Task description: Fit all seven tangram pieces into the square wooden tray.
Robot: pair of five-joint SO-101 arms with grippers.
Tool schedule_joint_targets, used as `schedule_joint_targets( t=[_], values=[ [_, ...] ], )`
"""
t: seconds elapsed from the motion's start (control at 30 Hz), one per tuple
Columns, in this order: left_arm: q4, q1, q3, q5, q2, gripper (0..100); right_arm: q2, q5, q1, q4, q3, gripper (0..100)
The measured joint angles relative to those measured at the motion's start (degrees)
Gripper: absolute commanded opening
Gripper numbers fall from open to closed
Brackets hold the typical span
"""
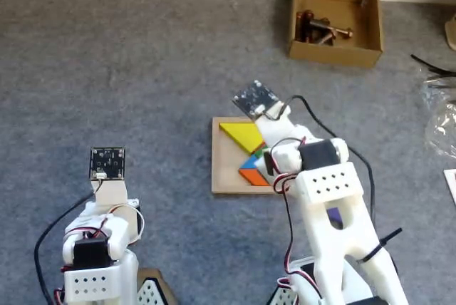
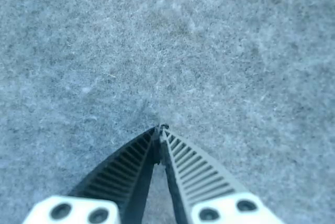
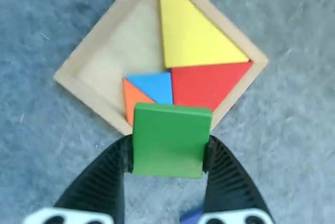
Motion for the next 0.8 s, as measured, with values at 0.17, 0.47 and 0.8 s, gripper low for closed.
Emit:
schedule_joint_targets(
  t=[0.17,0.47,0.8],
  values=[
    [0.0,0.0,0.0,0.0,0.0,0,7.3,0.0,-0.1,1.2,-7.0,1.2],
    [0.0,0.0,0.0,0.0,0.0,0,26.0,0.0,-4.9,1.5,-18.0,1.2],
    [0.0,0.0,0.0,0.0,0.0,0,40.2,0.4,-7.3,1.5,-25.0,1.1]
  ],
)
